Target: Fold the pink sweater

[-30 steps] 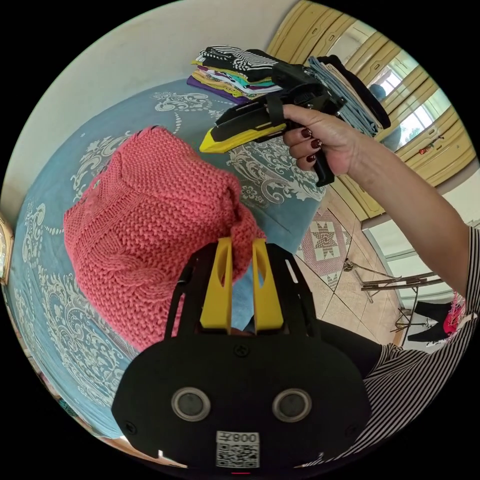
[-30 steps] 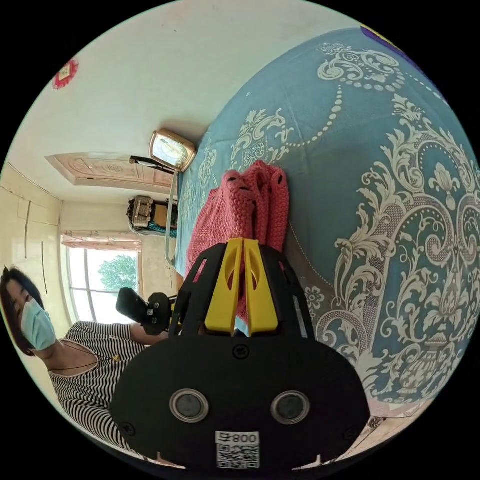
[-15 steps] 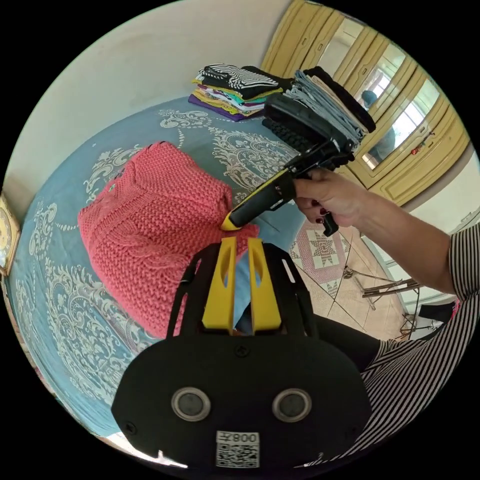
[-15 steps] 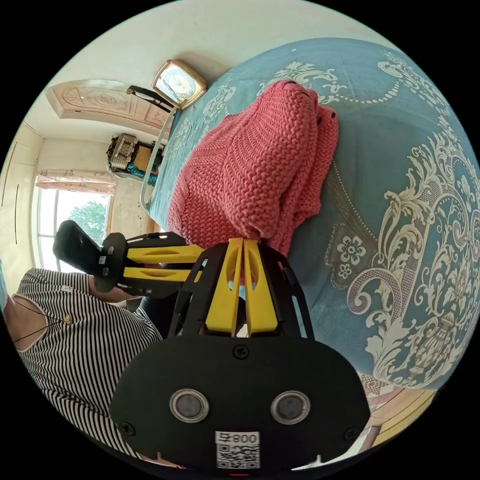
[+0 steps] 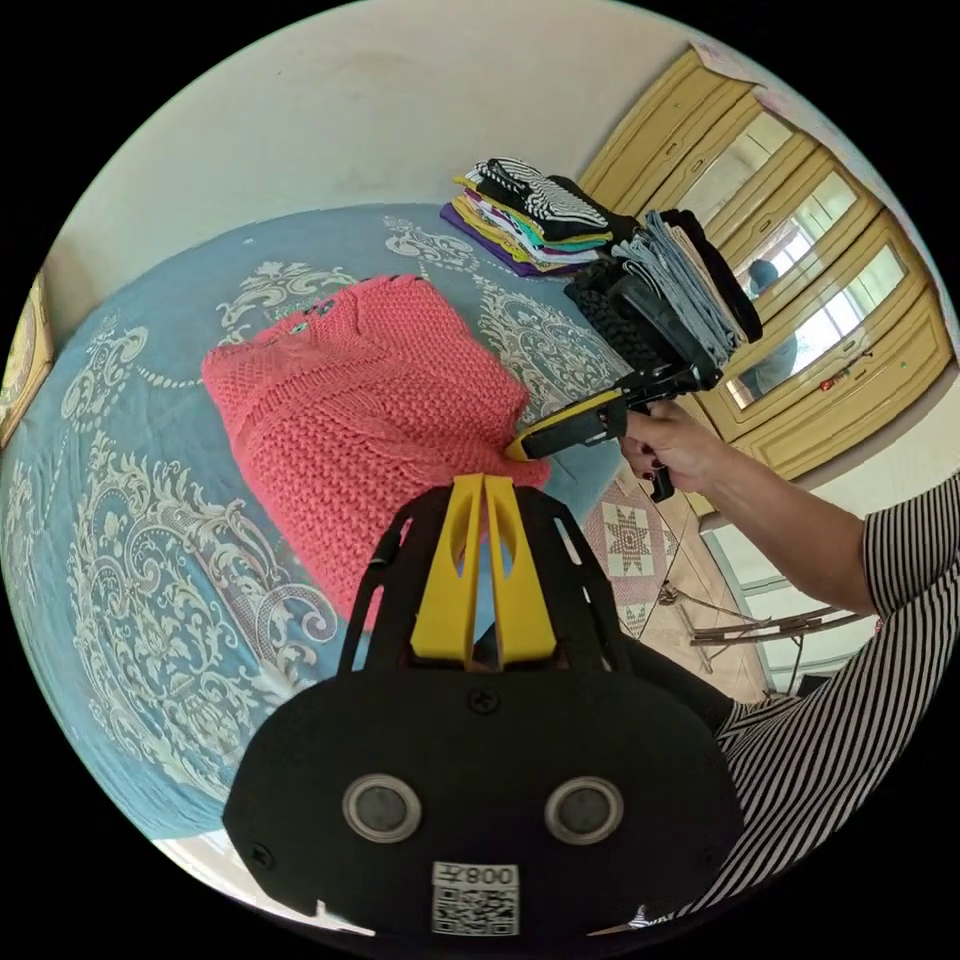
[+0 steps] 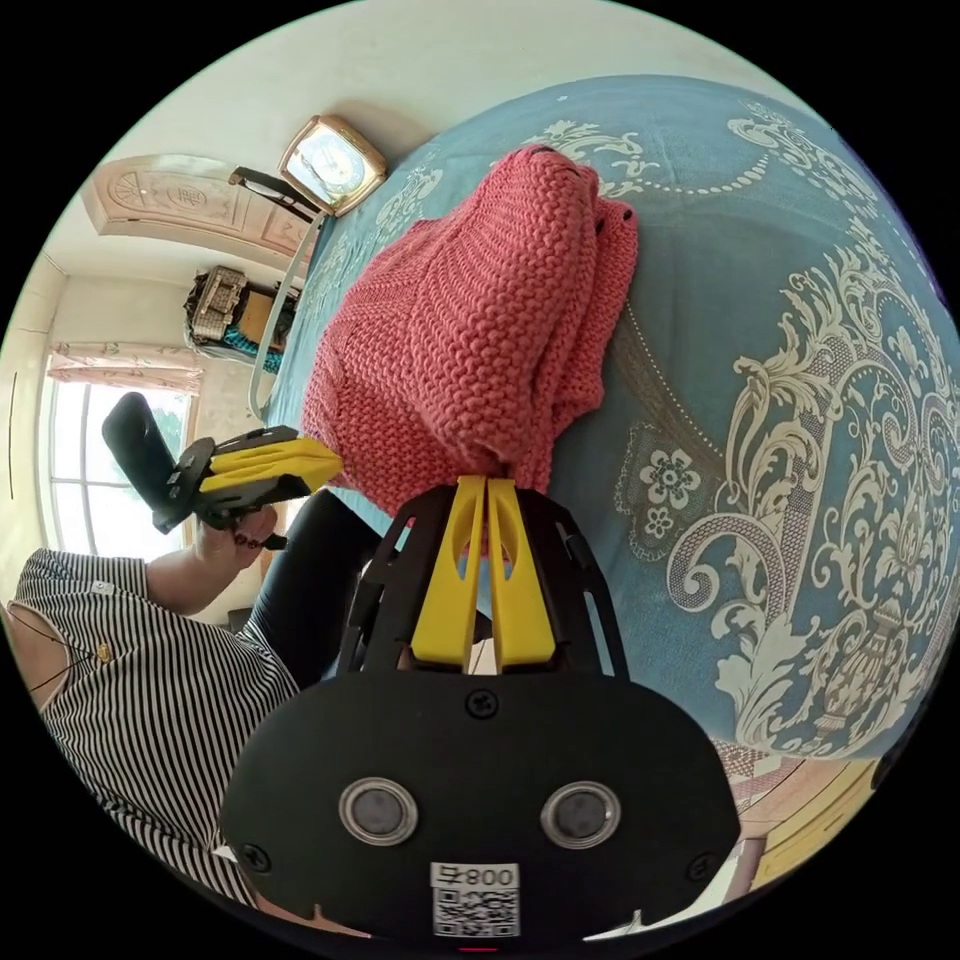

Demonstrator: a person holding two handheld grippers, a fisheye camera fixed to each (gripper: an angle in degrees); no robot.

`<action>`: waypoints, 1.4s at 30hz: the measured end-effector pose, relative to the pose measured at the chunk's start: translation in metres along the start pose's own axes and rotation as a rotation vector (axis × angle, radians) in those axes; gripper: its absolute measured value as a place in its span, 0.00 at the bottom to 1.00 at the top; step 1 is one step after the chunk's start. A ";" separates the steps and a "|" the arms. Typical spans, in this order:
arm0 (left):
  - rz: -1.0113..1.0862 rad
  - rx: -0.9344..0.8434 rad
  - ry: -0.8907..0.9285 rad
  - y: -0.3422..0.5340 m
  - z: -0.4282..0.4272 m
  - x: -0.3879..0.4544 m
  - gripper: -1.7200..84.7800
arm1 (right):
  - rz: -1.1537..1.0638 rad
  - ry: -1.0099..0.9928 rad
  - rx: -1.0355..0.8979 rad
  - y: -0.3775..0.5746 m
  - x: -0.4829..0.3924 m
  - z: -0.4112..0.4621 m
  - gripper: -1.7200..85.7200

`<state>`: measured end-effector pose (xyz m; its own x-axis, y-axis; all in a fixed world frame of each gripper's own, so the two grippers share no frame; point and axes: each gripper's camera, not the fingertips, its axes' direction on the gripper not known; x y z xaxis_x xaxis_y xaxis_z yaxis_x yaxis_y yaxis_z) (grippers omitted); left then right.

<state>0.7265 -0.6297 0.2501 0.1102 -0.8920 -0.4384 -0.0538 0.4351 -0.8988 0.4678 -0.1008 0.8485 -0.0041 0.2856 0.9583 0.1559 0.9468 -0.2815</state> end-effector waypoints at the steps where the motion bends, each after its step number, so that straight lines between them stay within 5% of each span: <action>1: -0.015 0.023 -0.010 0.000 -0.007 -0.005 0.02 | 0.008 -0.011 0.012 0.002 -0.001 -0.003 0.02; 11: -0.074 -0.069 -0.068 -0.022 -0.015 -0.066 0.02 | -0.054 0.059 0.168 -0.025 -0.037 -0.041 0.02; 18: -0.071 0.146 -0.005 -0.046 -0.076 -0.112 0.02 | -0.049 0.036 0.277 -0.033 -0.038 -0.055 0.02; 22: -0.178 0.074 -0.131 -0.065 -0.068 -0.162 0.02 | -0.007 0.173 0.131 -0.062 -0.013 -0.006 0.02; 24: -0.191 -0.080 -0.077 -0.074 -0.037 -0.191 0.02 | 0.002 0.202 0.102 -0.068 0.004 0.016 0.02; 33: -0.352 0.080 0.175 -0.040 -0.112 -0.267 0.11 | -0.008 0.135 0.174 -0.063 0.036 -0.009 0.04; 42: -0.585 -0.035 0.643 0.010 -0.089 -0.347 0.26 | 0.211 -0.368 0.336 -0.001 0.143 -0.024 0.15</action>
<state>0.5994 -0.3267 0.3931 -0.4519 -0.8720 0.1883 -0.1958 -0.1090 -0.9746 0.4904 -0.0644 0.9872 -0.3621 0.4503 0.8162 -0.1339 0.8414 -0.5236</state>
